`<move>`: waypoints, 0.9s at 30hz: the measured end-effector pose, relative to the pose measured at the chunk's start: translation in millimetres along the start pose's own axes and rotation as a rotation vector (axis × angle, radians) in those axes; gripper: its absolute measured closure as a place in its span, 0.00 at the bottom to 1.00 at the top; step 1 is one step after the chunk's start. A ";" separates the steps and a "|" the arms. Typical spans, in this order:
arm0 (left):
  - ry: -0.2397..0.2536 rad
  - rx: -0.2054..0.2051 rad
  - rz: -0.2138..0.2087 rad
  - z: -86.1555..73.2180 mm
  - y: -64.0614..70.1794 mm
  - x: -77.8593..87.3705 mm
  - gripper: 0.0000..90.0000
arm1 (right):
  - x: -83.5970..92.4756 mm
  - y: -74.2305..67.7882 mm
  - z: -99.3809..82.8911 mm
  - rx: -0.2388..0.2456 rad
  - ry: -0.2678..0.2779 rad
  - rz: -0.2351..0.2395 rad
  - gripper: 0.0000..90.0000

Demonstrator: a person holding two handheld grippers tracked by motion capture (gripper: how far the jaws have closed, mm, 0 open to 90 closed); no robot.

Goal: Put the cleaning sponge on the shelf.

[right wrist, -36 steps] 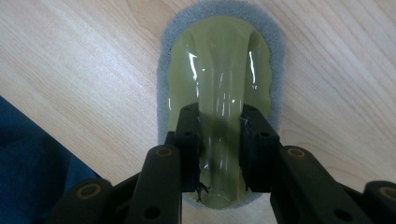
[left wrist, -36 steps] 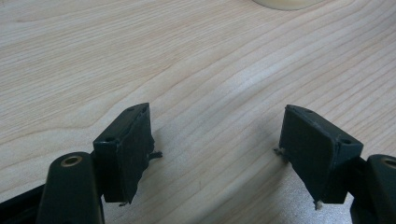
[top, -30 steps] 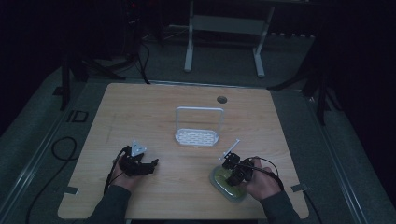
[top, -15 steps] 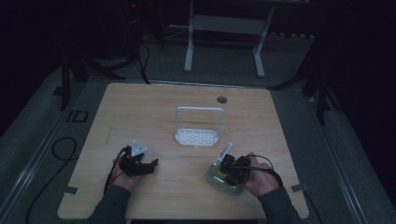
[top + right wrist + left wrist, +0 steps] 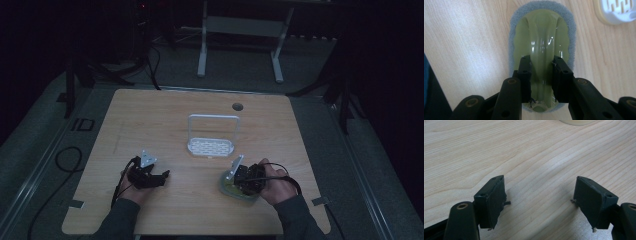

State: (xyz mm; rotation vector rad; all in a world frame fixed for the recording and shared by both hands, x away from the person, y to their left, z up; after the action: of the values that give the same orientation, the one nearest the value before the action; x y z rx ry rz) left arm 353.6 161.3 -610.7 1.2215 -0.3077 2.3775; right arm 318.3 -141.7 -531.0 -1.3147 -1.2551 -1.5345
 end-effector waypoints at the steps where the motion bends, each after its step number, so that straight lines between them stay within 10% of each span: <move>1: 0.000 0.000 0.000 0.0 0.0 0.0 0.29 | 0.0 0.0 0.0 0.000 0.000 0.000 0.80; 27: -0.001 -0.001 0.000 0.0 0.0 0.0 0.29 | 4.3 14.7 18.4 0.099 0.068 -0.106 0.80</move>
State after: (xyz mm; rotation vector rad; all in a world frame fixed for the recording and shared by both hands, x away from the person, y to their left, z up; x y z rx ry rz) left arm 353.6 161.4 -610.7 1.2223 -0.3093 2.3763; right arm 336.0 -127.2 -523.8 -1.1396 -1.3579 -1.5564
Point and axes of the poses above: each handheld gripper's, and its own axes: x roughly backward along the jaws, z roughly out of its top, y roughly to its right, the point moved 7 cm from there along -x, roughly forward along the jaws, and after that the axes turned 11 degrees about -y, right-handed, at the moved point
